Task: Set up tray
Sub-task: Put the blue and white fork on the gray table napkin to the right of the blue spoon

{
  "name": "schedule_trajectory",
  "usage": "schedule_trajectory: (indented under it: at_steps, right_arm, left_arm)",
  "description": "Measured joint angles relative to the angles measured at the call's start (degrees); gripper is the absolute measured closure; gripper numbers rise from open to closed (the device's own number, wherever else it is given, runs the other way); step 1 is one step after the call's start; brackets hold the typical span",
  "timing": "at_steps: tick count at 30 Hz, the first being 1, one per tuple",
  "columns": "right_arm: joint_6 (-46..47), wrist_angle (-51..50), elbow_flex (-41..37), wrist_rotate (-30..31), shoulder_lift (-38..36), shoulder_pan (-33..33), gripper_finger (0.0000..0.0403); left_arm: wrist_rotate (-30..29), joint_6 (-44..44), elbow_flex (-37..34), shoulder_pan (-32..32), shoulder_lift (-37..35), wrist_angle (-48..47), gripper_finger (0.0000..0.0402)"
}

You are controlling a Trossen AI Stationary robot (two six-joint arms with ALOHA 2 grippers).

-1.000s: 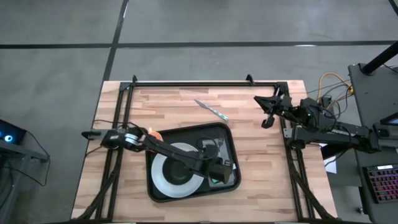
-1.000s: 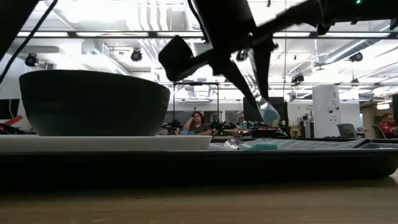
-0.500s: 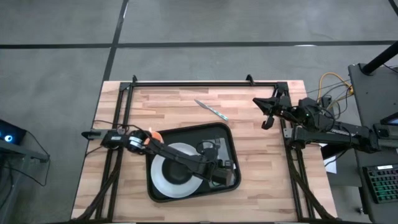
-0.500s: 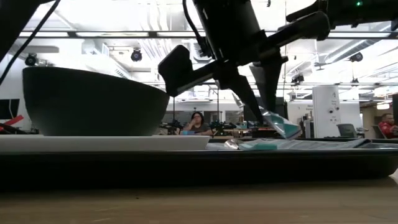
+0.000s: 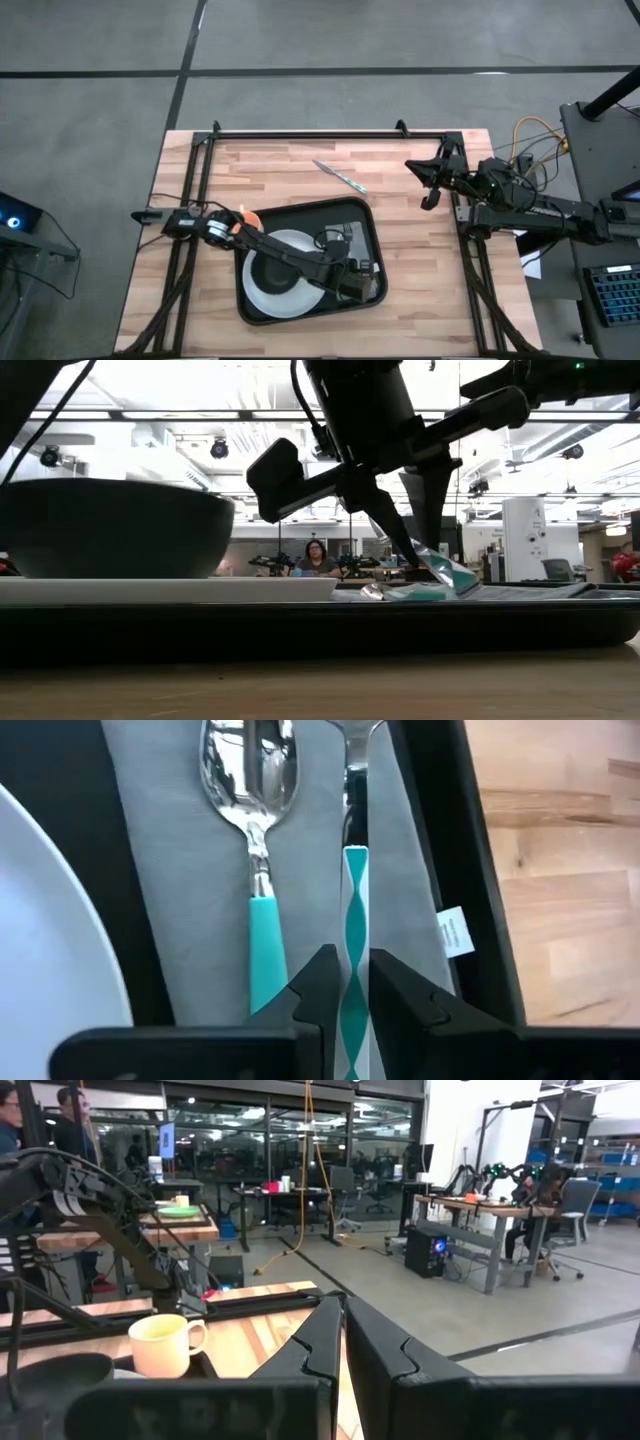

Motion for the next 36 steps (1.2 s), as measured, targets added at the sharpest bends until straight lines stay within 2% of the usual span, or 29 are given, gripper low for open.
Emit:
schedule_trajectory:
  at_steps: [10, 21, 24, 28, 36]
  right_arm:
    - [-0.1, -0.1, 0.0, 0.0, 0.0, 0.2, 0.0394]
    - [-1.0, -2.0, 0.0, 0.0, 0.0, 0.2, 0.0394]
    - [-3.3, -4.9, 0.0, -3.4, 0.0, 0.2, 0.0394]
    - [-4.5, -5.3, 0.0, -8.2, -0.2, 0.2, 0.0394]
    - [-4.3, -8.1, 0.0, -8.9, -0.2, 0.2, 0.0394]
  left_arm:
    - [0.2, 4.4, 0.1, 0.0, 0.0, 2.1, 0.0359]
    - [0.2, 4.9, 0.0, 0.0, 0.0, 2.4, 0.0356]
    - [-0.2, 8.7, 0.5, 0.0, -0.1, 2.9, 0.0356]
    - [-5.9, 16.2, 0.8, 0.0, -1.2, 2.9, 0.0356]
    - [-22.5, 30.8, 0.8, -0.5, -5.5, 2.2, 0.0356]
